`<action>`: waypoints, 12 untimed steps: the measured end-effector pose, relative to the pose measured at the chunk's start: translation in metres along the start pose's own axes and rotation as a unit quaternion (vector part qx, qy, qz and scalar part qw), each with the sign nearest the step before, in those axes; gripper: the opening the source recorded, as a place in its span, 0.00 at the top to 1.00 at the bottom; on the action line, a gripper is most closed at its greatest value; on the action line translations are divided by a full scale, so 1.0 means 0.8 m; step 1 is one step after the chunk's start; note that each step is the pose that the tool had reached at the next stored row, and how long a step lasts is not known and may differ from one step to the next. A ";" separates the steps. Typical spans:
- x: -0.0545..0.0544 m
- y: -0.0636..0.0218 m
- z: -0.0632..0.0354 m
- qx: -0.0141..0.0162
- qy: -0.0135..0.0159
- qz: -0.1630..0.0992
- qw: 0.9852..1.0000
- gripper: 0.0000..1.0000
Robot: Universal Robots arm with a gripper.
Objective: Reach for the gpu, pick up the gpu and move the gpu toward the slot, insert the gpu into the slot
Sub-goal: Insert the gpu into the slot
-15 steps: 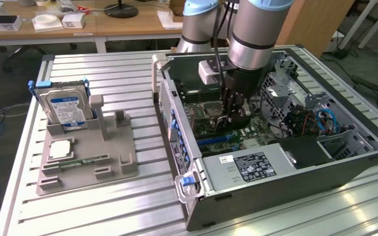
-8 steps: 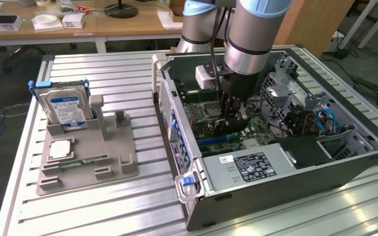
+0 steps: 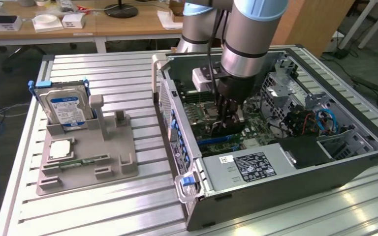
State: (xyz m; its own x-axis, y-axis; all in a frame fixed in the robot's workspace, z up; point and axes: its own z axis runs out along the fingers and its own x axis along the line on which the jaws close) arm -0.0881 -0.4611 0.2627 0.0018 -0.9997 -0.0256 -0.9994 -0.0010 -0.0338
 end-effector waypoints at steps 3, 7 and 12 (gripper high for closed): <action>0.000 0.001 0.000 0.000 0.000 0.000 1.000 0.74; 0.000 0.001 0.000 -0.002 0.000 0.000 1.000 0.74; 0.000 0.001 0.001 -0.005 0.000 0.000 1.000 0.74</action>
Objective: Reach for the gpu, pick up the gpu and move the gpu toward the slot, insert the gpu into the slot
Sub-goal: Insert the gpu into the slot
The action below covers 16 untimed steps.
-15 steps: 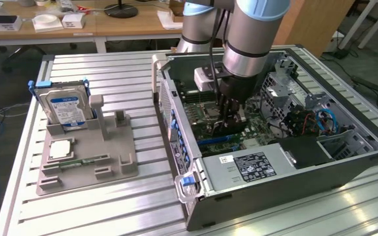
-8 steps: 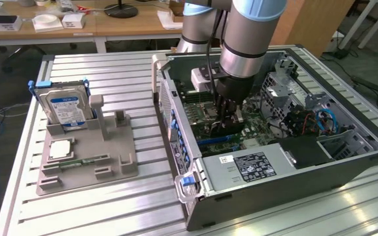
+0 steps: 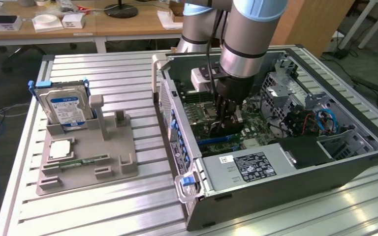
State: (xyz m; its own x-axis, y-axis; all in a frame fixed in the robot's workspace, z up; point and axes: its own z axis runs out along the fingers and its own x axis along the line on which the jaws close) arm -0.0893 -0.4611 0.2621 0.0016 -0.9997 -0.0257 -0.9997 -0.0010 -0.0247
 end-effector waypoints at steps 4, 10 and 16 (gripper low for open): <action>0.000 0.000 0.005 0.000 0.000 0.000 1.000 0.74; 0.000 0.002 0.008 -0.001 0.001 0.000 1.000 0.74; 0.000 0.003 0.010 -0.002 0.000 0.000 1.000 0.74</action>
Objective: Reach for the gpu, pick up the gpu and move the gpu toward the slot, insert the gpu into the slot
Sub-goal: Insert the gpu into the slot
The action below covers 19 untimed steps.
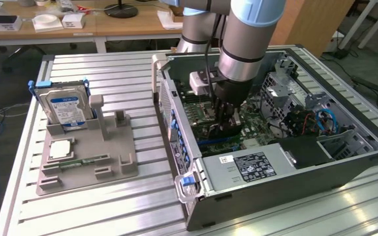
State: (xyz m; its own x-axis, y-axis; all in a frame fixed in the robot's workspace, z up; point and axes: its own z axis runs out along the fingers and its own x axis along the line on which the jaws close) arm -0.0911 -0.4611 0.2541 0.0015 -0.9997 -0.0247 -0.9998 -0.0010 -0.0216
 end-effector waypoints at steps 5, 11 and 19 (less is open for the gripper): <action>0.000 0.001 0.004 0.000 0.000 0.000 1.000 0.74; 0.000 0.001 0.005 0.000 0.000 0.000 1.000 0.74; 0.000 0.001 0.011 0.000 0.000 0.000 1.000 0.74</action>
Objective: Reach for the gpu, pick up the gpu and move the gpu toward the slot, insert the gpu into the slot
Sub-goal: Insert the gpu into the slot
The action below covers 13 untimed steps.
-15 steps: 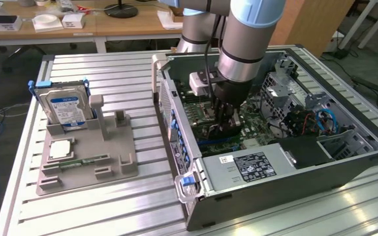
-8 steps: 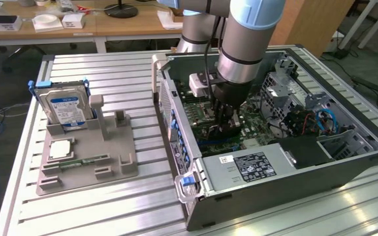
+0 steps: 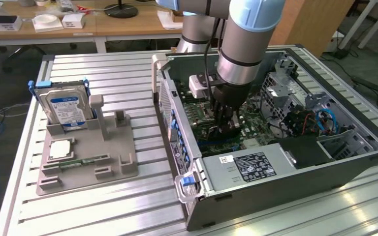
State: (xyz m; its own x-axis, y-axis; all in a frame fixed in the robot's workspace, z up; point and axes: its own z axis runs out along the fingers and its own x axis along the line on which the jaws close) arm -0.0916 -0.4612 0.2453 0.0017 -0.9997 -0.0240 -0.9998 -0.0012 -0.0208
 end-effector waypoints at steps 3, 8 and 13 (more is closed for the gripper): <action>0.000 0.000 0.001 0.000 0.000 0.000 1.000 0.74; 0.000 0.001 0.004 0.000 0.000 0.000 1.000 0.74; 0.000 0.003 0.014 0.000 0.000 0.000 1.000 0.74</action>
State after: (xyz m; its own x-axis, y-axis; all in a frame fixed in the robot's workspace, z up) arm -0.0941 -0.4613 0.2342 0.0016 -0.9997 -0.0243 -0.9998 -0.0011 -0.0208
